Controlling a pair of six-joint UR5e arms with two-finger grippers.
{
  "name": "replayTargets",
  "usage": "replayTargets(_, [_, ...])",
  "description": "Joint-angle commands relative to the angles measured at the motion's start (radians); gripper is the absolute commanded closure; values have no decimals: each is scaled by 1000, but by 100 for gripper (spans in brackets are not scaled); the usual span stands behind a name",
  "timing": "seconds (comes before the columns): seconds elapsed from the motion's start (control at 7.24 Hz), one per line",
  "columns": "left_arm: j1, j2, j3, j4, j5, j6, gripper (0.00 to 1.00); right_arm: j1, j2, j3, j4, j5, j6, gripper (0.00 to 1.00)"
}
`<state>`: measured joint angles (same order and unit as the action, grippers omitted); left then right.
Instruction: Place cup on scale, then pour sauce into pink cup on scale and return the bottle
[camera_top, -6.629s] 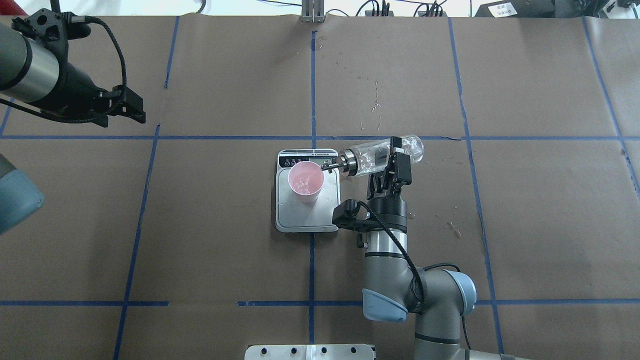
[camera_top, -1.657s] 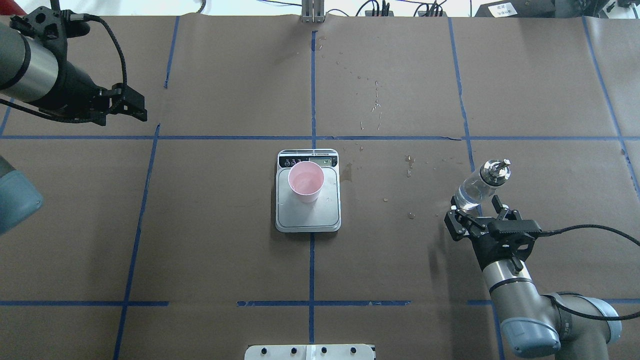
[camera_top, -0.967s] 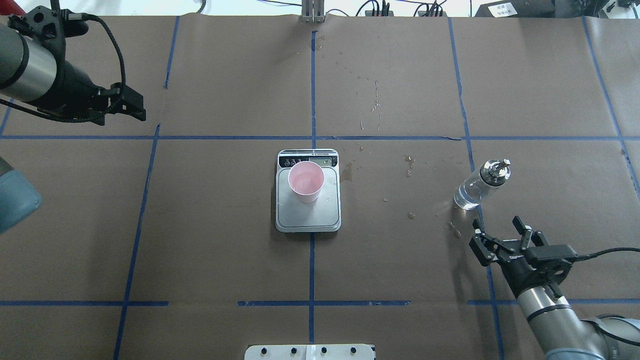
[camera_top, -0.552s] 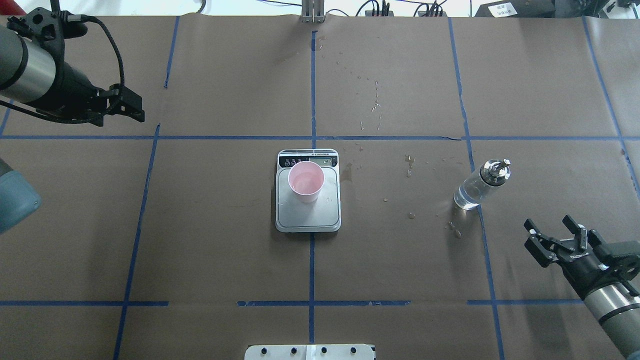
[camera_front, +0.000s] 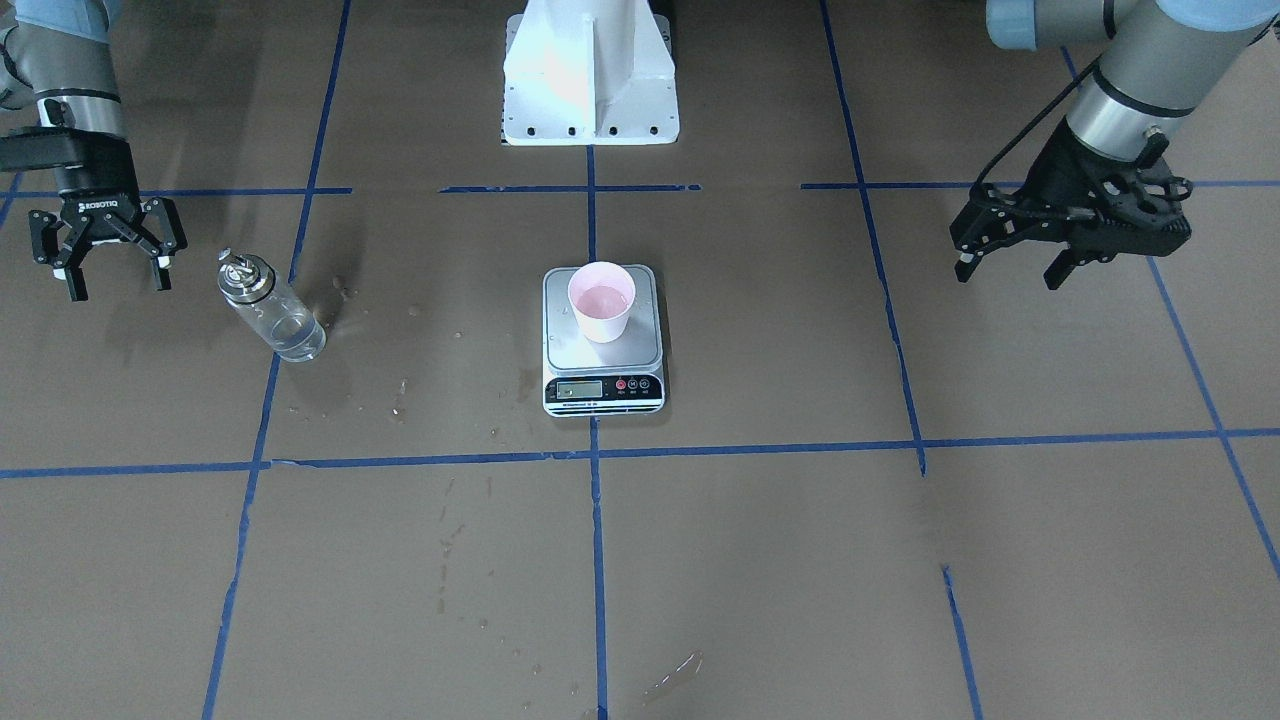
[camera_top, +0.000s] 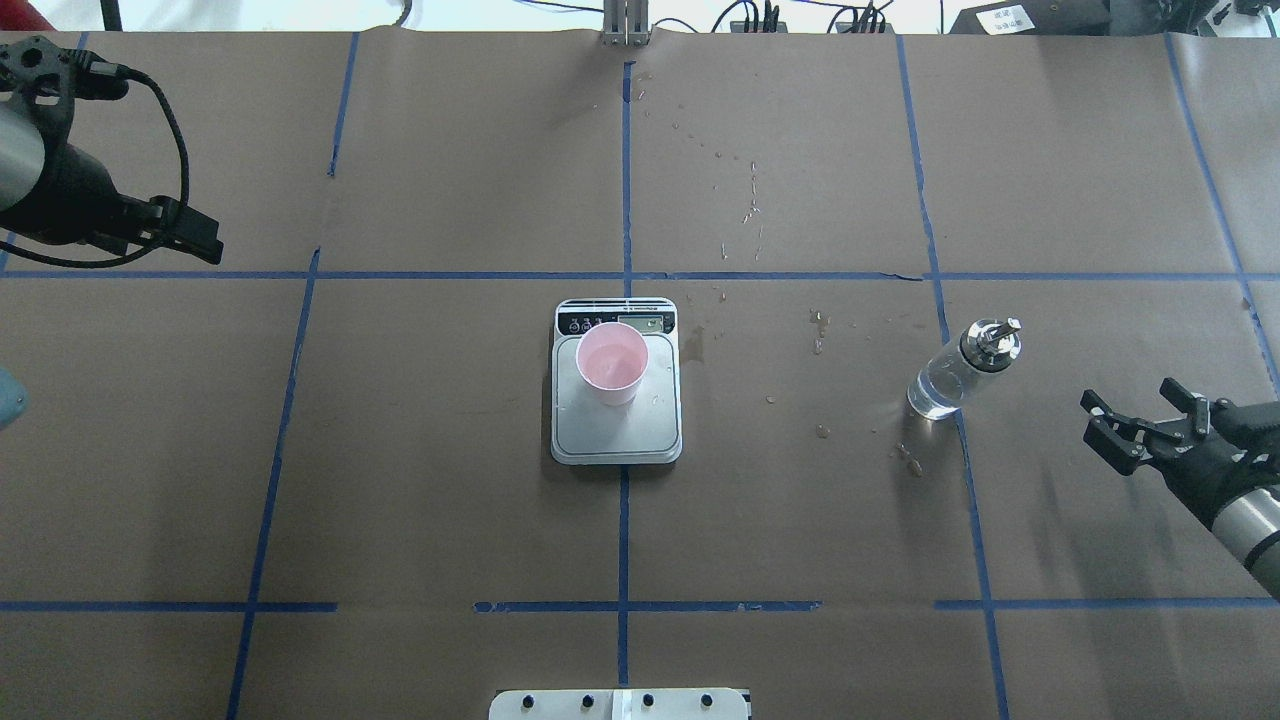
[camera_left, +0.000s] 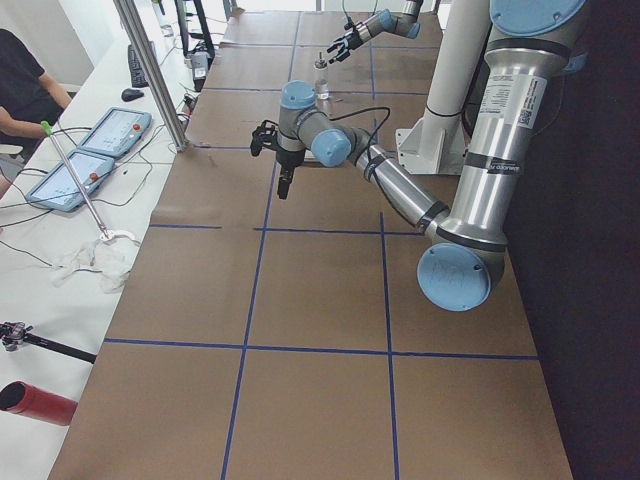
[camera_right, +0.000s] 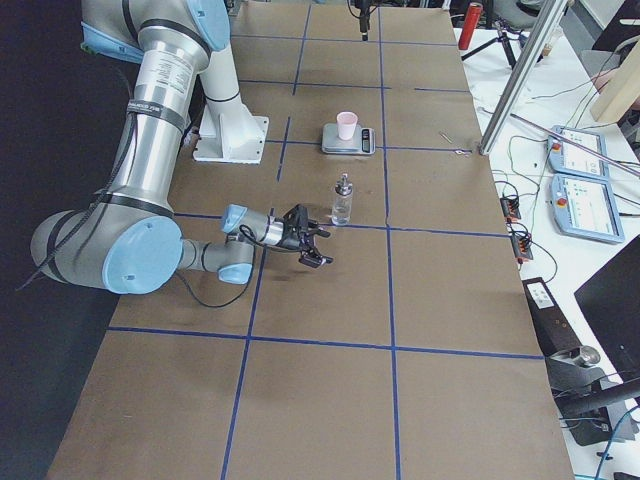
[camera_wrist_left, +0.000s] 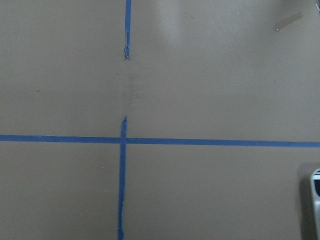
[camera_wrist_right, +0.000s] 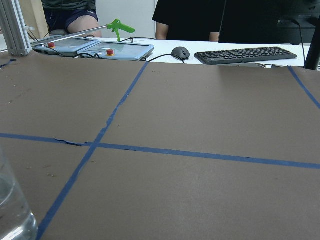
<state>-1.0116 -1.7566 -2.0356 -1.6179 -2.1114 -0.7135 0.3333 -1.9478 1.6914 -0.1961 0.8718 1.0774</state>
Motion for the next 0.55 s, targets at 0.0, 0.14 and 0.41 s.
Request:
replayTargets(0.0, [-88,45,43,-4,-37,189,0,290,93,-68,-6,354,-182,0])
replayTargets(0.14, [-152,69,87,-5,-115,303,0,429,134,-140,-5,538,-261,0])
replayTargets(0.41, [-275,83,214,-7,-157,562,0,737,243,-232,-129,1018,-342,0])
